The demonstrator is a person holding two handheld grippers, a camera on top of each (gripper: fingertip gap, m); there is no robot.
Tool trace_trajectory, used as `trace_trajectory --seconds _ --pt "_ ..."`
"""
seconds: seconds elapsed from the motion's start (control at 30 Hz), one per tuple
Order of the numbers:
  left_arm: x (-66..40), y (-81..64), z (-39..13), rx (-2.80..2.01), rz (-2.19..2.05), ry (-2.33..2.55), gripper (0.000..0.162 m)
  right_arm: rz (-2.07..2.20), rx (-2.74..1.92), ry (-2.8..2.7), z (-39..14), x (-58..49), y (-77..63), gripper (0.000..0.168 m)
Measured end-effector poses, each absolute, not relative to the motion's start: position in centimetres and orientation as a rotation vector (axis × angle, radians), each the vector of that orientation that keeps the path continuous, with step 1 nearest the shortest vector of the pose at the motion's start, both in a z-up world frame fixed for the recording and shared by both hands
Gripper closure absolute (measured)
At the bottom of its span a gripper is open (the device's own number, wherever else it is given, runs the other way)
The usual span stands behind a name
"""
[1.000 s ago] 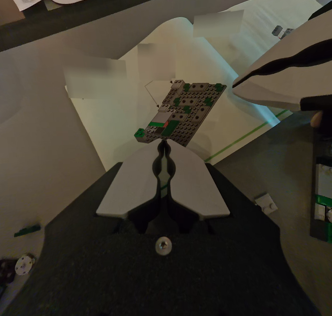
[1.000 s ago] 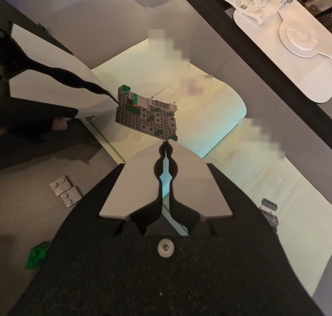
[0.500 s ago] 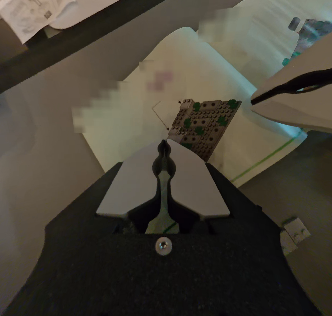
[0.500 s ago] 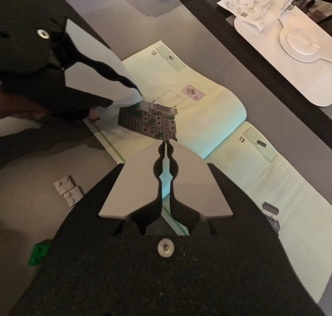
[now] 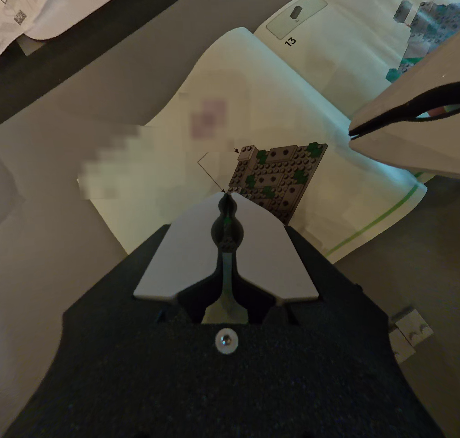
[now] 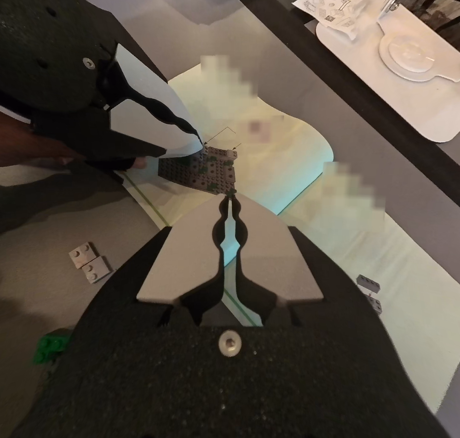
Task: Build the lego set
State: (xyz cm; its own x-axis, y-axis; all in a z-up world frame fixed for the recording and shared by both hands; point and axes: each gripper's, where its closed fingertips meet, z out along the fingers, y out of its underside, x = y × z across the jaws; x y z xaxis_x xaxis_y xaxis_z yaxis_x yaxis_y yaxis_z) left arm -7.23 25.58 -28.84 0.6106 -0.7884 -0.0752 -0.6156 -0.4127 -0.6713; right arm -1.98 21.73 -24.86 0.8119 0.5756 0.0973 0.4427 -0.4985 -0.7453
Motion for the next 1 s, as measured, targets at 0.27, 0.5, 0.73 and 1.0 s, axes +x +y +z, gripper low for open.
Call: trace_trajectory --seconds 0.27,0.5,0.73,1.0 --pt "-7.23 25.56 -28.83 -2.162 -0.329 1.1 0.162 0.205 -2.174 -0.748 -24.86 -2.02 21.72 0.166" --pt "-7.24 25.54 -28.84 -2.161 -0.321 1.099 0.162 0.205 -2.175 -0.748 -24.9 -1.97 21.73 0.166" --pt "-7.3 25.59 -28.74 -2.162 -0.33 1.09 0.162 0.205 -2.176 -0.744 -24.86 -1.83 21.78 0.166" --pt "-7.32 25.56 -28.39 -2.154 -0.341 1.082 0.162 0.204 -2.178 -0.742 -24.91 -1.7 21.82 0.166"
